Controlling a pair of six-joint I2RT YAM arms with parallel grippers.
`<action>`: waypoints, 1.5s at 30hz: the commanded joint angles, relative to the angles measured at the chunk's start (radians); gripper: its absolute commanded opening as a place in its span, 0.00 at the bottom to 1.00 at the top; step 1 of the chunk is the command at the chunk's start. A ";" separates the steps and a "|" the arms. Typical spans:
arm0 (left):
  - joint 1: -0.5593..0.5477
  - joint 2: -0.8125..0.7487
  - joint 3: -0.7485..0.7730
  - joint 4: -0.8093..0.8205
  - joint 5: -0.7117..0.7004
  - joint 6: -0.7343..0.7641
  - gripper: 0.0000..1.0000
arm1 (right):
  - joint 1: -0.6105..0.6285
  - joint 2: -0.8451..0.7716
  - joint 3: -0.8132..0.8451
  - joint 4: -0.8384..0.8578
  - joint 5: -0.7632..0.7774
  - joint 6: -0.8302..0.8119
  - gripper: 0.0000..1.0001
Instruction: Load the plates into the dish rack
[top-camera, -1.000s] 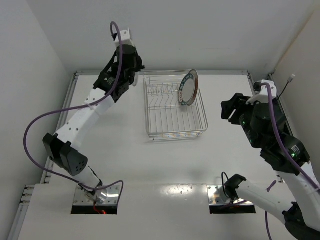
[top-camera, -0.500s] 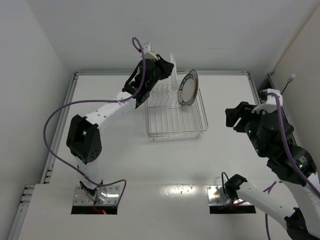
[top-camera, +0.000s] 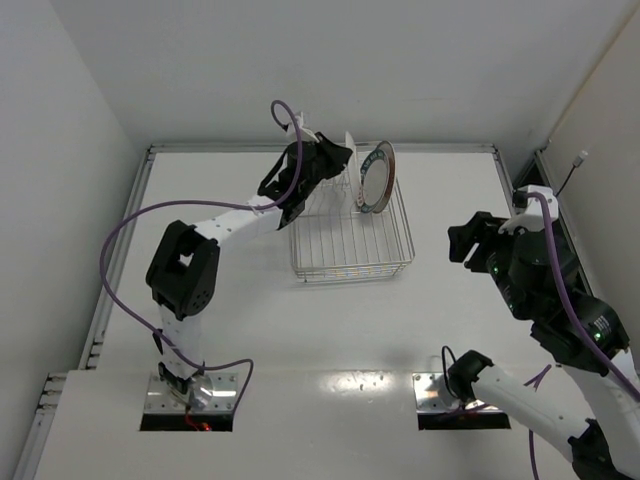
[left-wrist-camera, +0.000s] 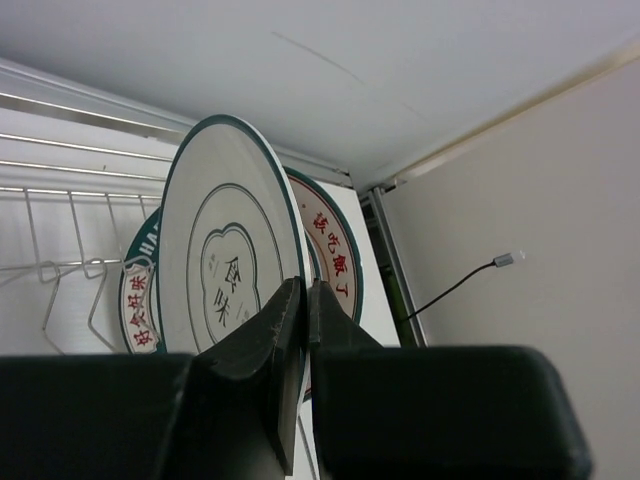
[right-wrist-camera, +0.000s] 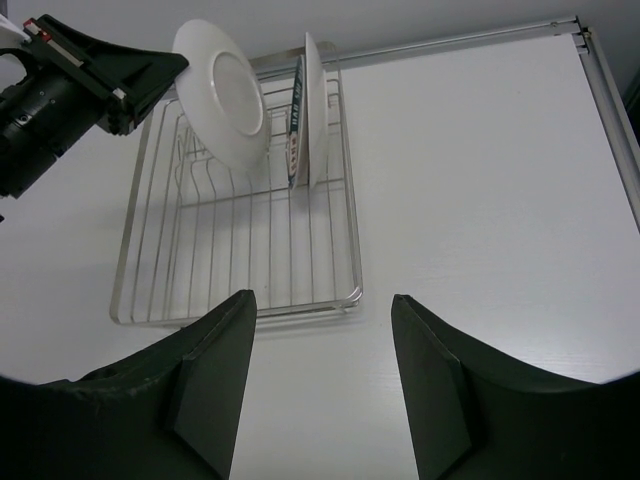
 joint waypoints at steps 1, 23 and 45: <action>-0.014 0.005 -0.009 0.170 0.007 -0.050 0.00 | -0.004 -0.004 -0.015 0.010 0.001 -0.012 0.54; -0.032 -0.015 -0.063 0.295 -0.022 -0.092 0.00 | -0.004 -0.004 -0.024 -0.008 0.010 -0.012 0.54; -0.083 -0.097 -0.078 0.355 -0.079 -0.072 0.00 | -0.004 -0.004 -0.043 -0.008 0.010 -0.012 0.54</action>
